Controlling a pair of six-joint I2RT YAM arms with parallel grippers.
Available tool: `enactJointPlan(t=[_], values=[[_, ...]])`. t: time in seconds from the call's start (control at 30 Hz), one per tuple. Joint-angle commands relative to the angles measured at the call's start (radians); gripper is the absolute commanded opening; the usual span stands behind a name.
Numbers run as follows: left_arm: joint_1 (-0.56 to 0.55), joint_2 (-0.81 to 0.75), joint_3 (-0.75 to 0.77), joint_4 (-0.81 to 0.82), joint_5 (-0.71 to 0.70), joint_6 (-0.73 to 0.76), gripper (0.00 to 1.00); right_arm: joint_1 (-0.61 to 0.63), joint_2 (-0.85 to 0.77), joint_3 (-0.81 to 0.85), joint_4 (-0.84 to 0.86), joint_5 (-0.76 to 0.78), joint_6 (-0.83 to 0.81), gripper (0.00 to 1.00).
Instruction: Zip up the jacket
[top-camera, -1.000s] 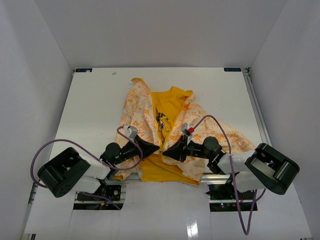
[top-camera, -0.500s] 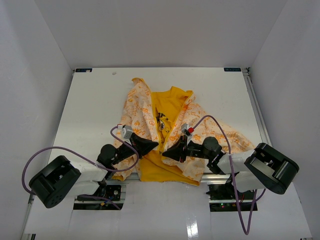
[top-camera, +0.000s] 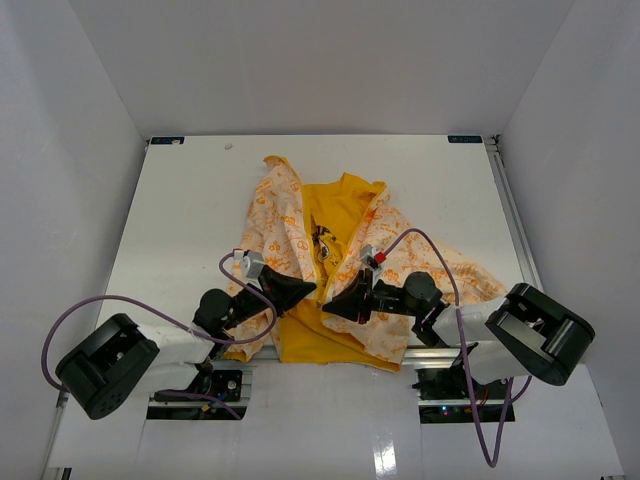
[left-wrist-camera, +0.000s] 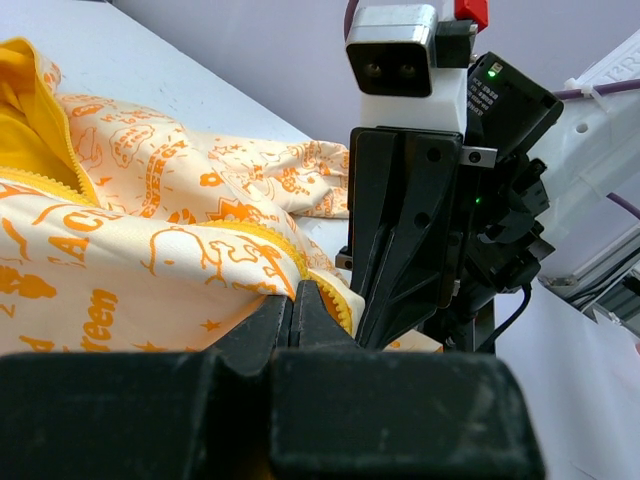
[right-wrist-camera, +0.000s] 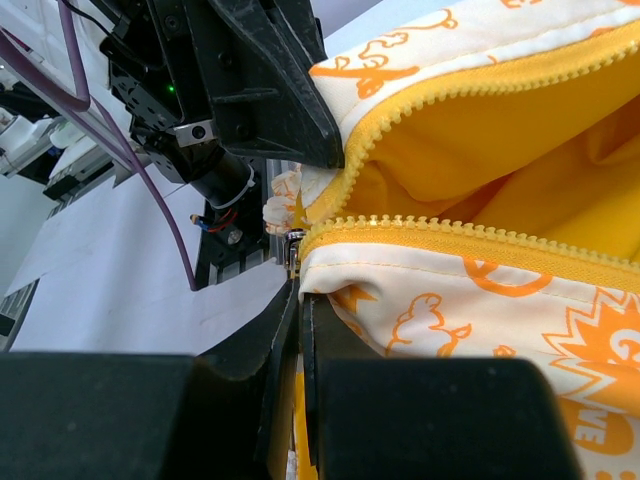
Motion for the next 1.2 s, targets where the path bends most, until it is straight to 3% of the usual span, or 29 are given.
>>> enactJointPlan(t=[0.0,0.67,1.17], values=[[0.002,-0.038,-0.042,0.503,-0.01,0.028,0.0,0.012,0.016,0.035,0.09,-0.026,0.021,0.08],[0.002,-0.034,-0.049,0.503,0.002,0.052,0.0,0.012,0.077,0.043,0.228,-0.038,0.123,0.08],[0.002,-0.052,-0.055,0.503,0.005,0.064,0.0,0.012,0.031,0.047,0.237,-0.005,0.138,0.08]])
